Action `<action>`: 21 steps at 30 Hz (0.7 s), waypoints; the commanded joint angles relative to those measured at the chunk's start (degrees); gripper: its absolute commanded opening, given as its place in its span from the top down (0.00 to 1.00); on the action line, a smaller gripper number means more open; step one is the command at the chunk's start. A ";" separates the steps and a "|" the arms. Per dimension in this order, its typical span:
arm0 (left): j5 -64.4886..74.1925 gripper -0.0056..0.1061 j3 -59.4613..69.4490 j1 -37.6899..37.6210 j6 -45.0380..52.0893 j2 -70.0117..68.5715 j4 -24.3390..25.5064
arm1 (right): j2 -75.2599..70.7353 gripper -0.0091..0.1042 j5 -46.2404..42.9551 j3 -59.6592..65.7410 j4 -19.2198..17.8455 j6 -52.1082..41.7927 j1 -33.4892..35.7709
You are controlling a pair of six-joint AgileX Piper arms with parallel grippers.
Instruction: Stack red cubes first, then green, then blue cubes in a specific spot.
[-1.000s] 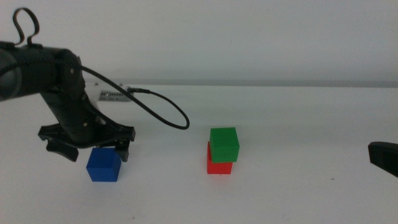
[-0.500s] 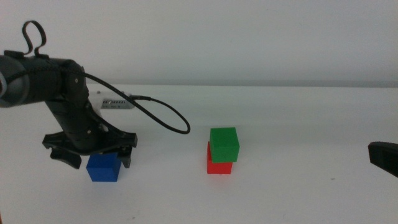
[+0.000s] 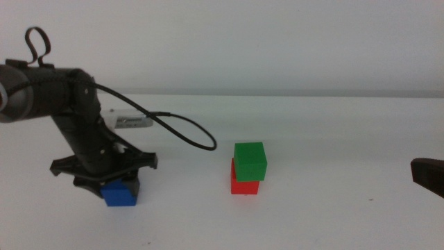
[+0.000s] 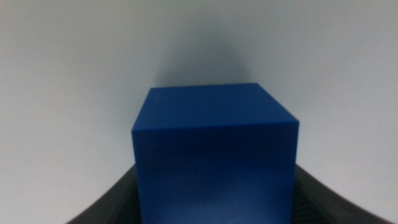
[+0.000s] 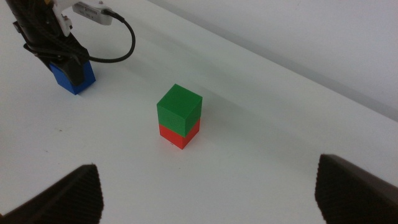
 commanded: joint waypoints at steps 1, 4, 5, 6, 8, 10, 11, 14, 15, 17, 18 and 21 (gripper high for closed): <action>2.63 0.97 -2.09 -2.74 -2.78 -3.51 -0.74 | -0.21 0.12 -0.25 0.34 -0.24 -0.08 -0.36; 7.89 0.97 -8.61 -10.06 -12.19 -6.38 6.23 | -0.21 0.12 -0.25 0.34 -0.24 -0.08 -0.36; 11.16 0.97 -11.95 -12.85 -16.02 -6.49 9.29 | -0.21 0.12 -0.25 0.34 -0.24 -0.08 -0.36; 14.84 0.97 -14.82 -15.04 -18.69 -6.20 11.63 | -0.21 0.12 -0.25 0.34 -0.24 -0.08 -0.36; 22.00 0.97 -22.37 -20.09 -23.24 -4.37 15.95 | -0.21 0.12 -0.25 0.34 -0.24 -0.08 -0.36; 21.62 0.97 -27.37 -23.76 -24.91 -2.45 16.76 | -0.21 0.12 -0.25 0.34 -0.24 -0.08 -0.36; 21.62 0.97 -29.54 -25.52 -27.31 -1.52 16.89 | -0.21 0.12 -0.36 0.34 -0.24 -0.08 -0.36; 21.62 0.97 -34.11 -29.77 -31.85 1.17 15.98 | -0.21 0.12 -0.36 0.34 -0.24 -0.08 -0.36; 21.62 0.97 -35.19 -30.79 -32.40 2.20 15.35 | -0.21 0.12 -0.36 0.34 -0.24 -0.08 -0.36; 21.62 0.97 -37.08 -32.28 -32.40 4.20 14.32 | -0.21 0.12 -0.36 0.34 -0.24 -0.08 -0.36; 21.62 0.97 -38.06 -32.83 -32.40 5.27 14.18 | -0.21 0.12 -0.36 0.34 -0.24 -0.08 -0.36; 21.62 0.97 -40.70 -33.99 -32.40 7.37 13.73 | -0.21 0.12 -0.36 0.34 -0.24 -0.08 -0.36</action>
